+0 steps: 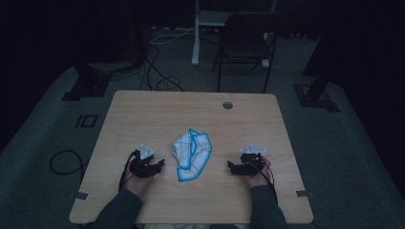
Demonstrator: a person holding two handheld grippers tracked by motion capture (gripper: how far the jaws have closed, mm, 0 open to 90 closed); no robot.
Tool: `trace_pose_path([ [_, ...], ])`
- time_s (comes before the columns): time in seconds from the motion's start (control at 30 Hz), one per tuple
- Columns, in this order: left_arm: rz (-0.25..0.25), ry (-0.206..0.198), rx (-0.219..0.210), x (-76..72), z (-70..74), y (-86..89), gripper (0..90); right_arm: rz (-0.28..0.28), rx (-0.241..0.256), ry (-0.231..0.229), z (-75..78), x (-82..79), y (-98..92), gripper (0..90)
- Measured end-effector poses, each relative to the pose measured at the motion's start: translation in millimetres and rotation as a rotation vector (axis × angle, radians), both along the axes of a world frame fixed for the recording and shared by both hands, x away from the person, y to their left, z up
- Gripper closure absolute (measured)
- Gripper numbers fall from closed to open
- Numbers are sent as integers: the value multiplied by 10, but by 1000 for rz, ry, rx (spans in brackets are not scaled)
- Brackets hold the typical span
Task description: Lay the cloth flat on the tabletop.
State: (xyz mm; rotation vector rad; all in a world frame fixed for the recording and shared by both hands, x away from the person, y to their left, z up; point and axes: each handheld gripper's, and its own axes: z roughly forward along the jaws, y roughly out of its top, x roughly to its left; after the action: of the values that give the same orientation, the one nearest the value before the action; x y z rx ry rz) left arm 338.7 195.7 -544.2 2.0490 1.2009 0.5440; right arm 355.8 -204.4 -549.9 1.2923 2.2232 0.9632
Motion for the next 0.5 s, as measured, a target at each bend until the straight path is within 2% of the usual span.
trace_pose_path([
  [0.13, -4, 7, -3, -1, 10, 0, 488, -2, 0, -2, 1, -1, 0, 153],
  [0.3, -18, 27, -35, -2, 32, -3, 523, -4, 5, -12, 8, -6, -10, 230],
  [0.5, -51, -7, -44, -36, 166, -52, 524, 18, 6, -15, 34, -35, 23, 395],
])
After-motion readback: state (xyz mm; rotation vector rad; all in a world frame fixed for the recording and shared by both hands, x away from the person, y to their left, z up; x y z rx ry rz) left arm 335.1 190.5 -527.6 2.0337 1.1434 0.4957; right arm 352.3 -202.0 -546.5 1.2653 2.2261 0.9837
